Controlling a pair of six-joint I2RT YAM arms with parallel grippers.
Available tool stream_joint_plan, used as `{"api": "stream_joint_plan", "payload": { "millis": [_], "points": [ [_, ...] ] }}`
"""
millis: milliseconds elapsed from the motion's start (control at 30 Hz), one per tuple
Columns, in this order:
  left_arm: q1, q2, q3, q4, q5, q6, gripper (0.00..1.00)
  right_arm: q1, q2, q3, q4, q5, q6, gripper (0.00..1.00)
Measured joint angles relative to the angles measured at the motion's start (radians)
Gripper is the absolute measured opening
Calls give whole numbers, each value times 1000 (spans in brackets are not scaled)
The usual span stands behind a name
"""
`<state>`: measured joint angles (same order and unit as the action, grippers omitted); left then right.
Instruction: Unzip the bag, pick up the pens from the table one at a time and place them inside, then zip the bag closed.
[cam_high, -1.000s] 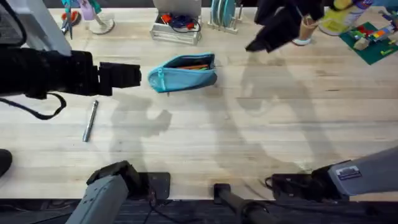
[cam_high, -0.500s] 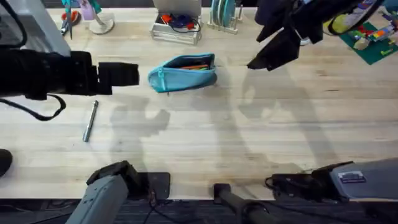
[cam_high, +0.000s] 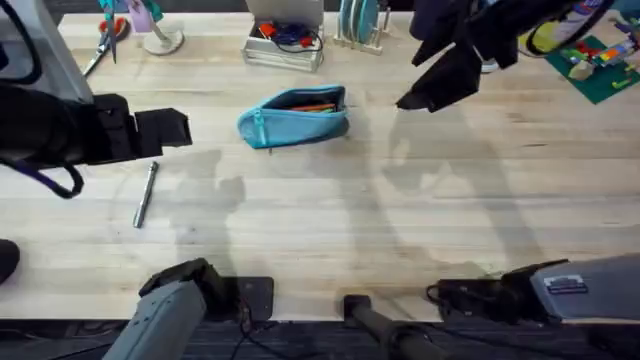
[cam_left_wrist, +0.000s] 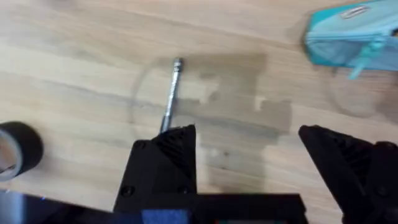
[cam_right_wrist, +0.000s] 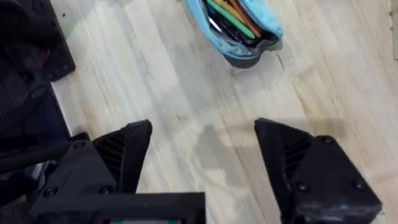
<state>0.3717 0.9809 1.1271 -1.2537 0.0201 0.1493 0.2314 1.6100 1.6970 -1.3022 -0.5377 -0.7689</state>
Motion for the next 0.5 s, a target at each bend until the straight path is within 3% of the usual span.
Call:
{"api": "stream_joint_plan", "payload": {
  "millis": [500],
  "points": [
    [0,210,0,-11,-84,15,995,0,2,0,0,0,3,998]
  ]
}}
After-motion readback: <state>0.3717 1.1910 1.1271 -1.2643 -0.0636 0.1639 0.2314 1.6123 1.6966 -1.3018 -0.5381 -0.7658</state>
